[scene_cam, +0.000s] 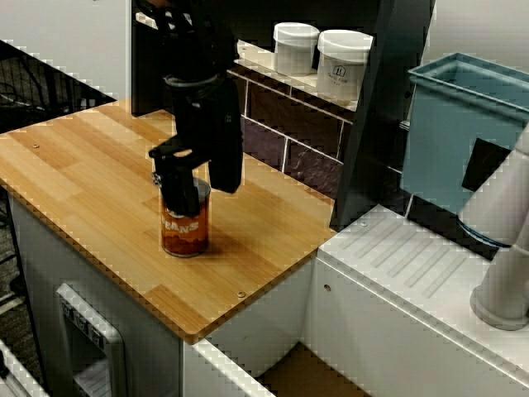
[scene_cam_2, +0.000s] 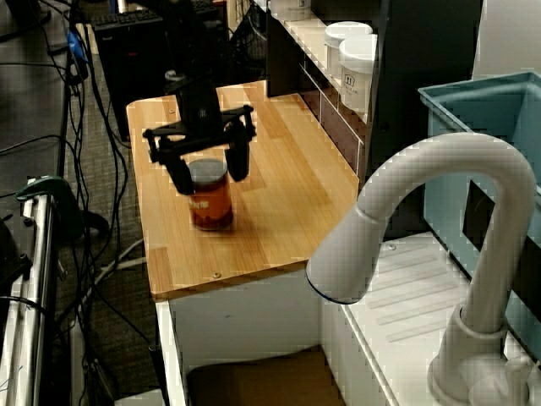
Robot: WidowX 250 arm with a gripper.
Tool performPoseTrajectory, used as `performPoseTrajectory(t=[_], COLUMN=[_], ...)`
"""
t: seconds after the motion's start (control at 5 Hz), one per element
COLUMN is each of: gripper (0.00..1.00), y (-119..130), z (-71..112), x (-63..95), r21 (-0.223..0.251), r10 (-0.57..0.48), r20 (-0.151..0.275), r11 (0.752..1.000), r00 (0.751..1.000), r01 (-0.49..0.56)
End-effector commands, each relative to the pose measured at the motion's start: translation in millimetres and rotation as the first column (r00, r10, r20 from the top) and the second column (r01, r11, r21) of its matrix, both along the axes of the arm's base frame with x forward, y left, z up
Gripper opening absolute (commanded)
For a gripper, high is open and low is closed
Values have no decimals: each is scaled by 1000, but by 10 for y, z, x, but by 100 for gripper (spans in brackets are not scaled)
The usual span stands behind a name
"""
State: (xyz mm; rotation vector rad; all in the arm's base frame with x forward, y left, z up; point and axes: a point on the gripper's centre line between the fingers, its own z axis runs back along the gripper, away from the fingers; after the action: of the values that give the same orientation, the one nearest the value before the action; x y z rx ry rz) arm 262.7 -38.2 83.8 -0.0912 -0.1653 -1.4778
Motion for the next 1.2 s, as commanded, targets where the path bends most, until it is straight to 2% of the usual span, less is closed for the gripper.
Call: performPoseTrajectory(t=[0.0,0.2,0.4,0.6,0.8,1.0], gripper=[100,100,100,100,100,100], y=[232,280,156,24,-108,-249], z=[131,157,134,99,96,8], x=[88,109,105,115,54,-21], r21=[-10,-26,-13,-5,-3,29], r10=[36,57,56,54,43,35], r20=[33,35,53,49,50,38], r11=[999,998,998,999,999,999], r00=[999,998,997,997,998,999], r01=[-36,-56,-56,-54,-43,-36])
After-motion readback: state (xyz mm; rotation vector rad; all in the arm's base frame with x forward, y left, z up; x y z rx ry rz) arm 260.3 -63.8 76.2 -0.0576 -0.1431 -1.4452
